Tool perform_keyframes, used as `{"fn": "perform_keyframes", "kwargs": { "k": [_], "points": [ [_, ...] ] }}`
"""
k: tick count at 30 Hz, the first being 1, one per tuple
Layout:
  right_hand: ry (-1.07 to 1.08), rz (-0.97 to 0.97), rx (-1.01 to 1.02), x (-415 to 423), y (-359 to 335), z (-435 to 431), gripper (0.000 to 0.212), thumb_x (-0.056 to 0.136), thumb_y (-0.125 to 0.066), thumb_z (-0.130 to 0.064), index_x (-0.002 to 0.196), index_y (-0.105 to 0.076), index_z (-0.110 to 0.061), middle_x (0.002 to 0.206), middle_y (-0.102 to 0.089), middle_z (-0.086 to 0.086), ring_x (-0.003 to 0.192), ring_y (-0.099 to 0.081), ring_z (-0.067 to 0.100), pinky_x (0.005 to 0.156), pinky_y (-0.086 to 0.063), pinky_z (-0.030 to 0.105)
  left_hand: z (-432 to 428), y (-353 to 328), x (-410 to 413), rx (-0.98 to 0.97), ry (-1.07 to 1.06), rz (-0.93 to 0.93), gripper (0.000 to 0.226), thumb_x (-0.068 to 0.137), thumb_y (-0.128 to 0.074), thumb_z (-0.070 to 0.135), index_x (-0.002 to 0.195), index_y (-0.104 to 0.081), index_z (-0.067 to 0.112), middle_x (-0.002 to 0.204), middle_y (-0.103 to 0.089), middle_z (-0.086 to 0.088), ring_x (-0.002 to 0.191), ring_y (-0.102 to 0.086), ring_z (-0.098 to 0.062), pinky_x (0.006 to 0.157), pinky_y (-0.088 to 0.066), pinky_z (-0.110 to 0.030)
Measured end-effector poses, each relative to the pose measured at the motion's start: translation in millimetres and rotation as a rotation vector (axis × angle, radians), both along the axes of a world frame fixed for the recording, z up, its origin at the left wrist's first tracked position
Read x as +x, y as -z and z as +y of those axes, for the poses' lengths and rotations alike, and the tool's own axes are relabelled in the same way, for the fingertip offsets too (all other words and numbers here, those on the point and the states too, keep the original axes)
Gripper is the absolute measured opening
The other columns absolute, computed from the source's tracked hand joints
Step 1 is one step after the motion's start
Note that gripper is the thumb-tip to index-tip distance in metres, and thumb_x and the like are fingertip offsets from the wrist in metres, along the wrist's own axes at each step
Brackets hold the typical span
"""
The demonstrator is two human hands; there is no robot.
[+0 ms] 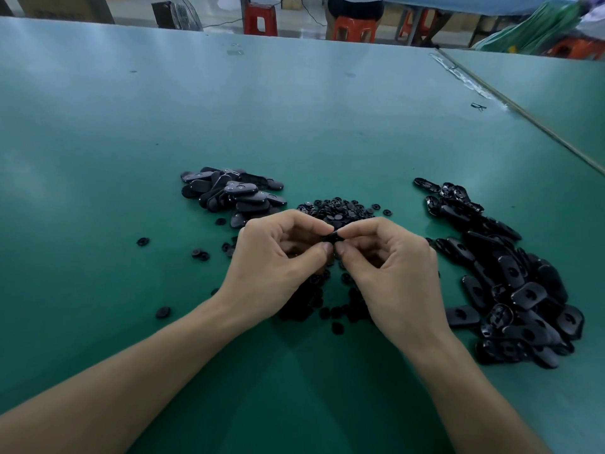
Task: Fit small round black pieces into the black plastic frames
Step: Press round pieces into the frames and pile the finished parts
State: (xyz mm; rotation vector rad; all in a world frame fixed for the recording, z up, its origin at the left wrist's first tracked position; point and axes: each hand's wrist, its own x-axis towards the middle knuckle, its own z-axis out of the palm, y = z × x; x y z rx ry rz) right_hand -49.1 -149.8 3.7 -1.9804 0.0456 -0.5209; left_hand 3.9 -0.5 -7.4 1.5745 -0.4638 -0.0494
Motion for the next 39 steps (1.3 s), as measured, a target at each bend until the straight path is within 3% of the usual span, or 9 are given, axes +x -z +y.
{"fn": "perform_keyframes", "kwargs": {
  "k": [8,14,21,26,39],
  "points": [
    [-0.005,-0.001,0.005,-1.5,-1.0,0.4,0.022,0.085,-0.075,-0.008,0.085,-0.069,-0.029,0.076,-0.07,-0.015,0.07,-0.068,0.005,0.064,-0.049,0.01,-0.7,-0.3,-0.9,0.012,-0.015,-0.029,0.016,0.079,-0.073,0.011,0.09,-0.075,0.022,0.084,-0.077,0.003,0.077,-0.075,-0.014,0.073,-0.06,-0.026],
    [0.038,-0.046,-0.026,-0.1,-3.4,0.7,0.022,0.092,-0.069,-0.009,0.102,-0.075,-0.027,0.086,-0.072,-0.014,0.08,-0.068,0.003,0.071,-0.049,0.01,0.8,1.4,1.1,-0.008,-0.072,0.014,0.019,0.087,-0.074,-0.001,0.095,-0.074,0.016,0.083,-0.077,-0.003,0.077,-0.076,-0.022,0.073,-0.064,-0.04],
    [-0.002,-0.018,-0.02,-1.0,-2.2,0.1,0.017,0.088,-0.073,-0.007,0.092,-0.075,-0.023,0.078,-0.072,-0.015,0.075,-0.069,0.004,0.067,-0.049,0.01,0.4,1.2,-0.1,0.007,-0.064,0.006,0.016,0.083,-0.074,0.006,0.094,-0.075,0.018,0.085,-0.078,-0.001,0.077,-0.076,-0.019,0.073,-0.063,-0.035],
    [0.001,0.009,-0.045,-0.9,-0.9,-0.2,0.022,0.086,-0.076,-0.009,0.085,-0.069,-0.03,0.078,-0.071,-0.015,0.074,-0.068,0.003,0.066,-0.049,0.009,-0.7,-0.6,-0.9,0.026,-0.034,-0.017,0.015,0.079,-0.073,0.013,0.09,-0.075,0.023,0.083,-0.077,0.003,0.076,-0.075,-0.013,0.071,-0.06,-0.025],
    [0.026,0.02,-0.015,-0.5,1.6,2.0,0.028,0.084,-0.077,-0.005,0.084,-0.074,-0.033,0.08,-0.073,-0.021,0.074,-0.07,-0.001,0.071,-0.052,0.012,-1.6,-1.5,-2.3,0.086,-0.029,-0.057,0.02,0.076,-0.072,0.011,0.092,-0.073,0.023,0.085,-0.077,0.005,0.078,-0.074,-0.013,0.074,-0.06,-0.028]
  ]
}}
